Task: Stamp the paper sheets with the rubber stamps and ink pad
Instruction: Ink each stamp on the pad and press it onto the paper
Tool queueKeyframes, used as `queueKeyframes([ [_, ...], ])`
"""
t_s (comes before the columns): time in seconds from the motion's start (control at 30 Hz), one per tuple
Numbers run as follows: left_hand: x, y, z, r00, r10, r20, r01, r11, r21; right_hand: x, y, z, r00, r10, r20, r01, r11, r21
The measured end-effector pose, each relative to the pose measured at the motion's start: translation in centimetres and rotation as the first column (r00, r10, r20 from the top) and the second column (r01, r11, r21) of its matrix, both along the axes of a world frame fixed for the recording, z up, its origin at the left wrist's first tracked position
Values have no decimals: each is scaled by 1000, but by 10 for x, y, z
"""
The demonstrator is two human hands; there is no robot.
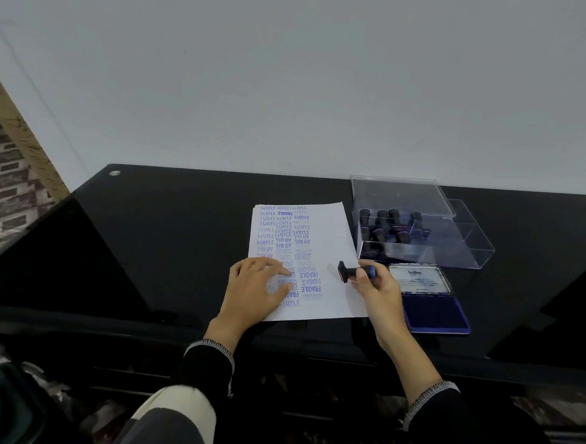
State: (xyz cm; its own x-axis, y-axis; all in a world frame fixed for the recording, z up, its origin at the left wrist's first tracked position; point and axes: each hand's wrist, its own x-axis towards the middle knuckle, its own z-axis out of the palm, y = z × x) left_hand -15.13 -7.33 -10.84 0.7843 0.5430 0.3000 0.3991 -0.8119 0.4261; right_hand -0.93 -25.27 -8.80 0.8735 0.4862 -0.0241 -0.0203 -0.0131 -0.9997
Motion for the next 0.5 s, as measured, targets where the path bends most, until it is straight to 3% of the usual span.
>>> queueKeyframes([
  [0.2,17,-22,21,982,54,-180,-61,998,-35,12,-31,27,991,-118,70,112,991,78],
  [0.3,36,-54,22,999,19,-45,-23,996,-90,28,-61,31,978,-175,116,165,982,91],
  [0.4,57,-89,15,986,-86,144,117,967,-226,42,-89,28,973,-204,103,195,976,96],
  [0.5,75,-119,11,970,-173,171,210,951,-225,49,-111,25,961,-228,157,220,973,67],
])
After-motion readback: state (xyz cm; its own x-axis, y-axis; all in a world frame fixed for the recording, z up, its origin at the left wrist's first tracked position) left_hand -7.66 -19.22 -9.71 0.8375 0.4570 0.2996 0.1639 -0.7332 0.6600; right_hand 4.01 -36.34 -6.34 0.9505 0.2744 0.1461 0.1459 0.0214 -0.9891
